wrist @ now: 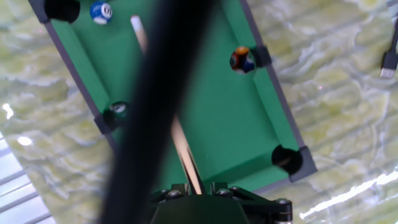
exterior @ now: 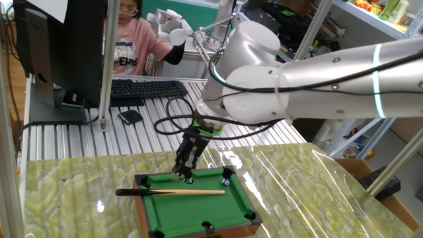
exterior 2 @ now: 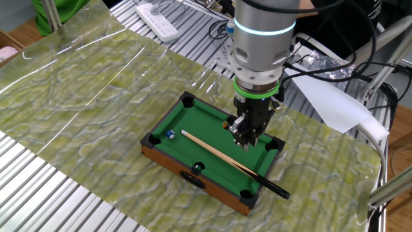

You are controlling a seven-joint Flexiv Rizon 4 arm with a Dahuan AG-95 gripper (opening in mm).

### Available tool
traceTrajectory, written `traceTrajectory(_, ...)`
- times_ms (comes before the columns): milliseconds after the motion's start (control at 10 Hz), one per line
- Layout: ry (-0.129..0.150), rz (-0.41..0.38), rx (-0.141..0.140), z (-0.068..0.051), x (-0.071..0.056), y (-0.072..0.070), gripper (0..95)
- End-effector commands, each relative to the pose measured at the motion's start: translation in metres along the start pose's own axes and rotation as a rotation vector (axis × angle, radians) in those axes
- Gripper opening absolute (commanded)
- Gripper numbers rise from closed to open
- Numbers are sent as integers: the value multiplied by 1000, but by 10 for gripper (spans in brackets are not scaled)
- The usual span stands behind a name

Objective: Hit the pool ball

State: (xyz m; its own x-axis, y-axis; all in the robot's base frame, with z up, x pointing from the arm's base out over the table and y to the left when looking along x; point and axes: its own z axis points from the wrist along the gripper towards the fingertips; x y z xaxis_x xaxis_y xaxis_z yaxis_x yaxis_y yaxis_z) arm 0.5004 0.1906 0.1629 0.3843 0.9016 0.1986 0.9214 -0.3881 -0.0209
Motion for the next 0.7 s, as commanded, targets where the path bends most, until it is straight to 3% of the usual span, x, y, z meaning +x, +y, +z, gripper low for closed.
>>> traceTrajectory(100, -11, 12, -4, 5, 4, 1, 190)
traceTrajectory(700, -5, 15, -3, 3, 14, 7, 190)
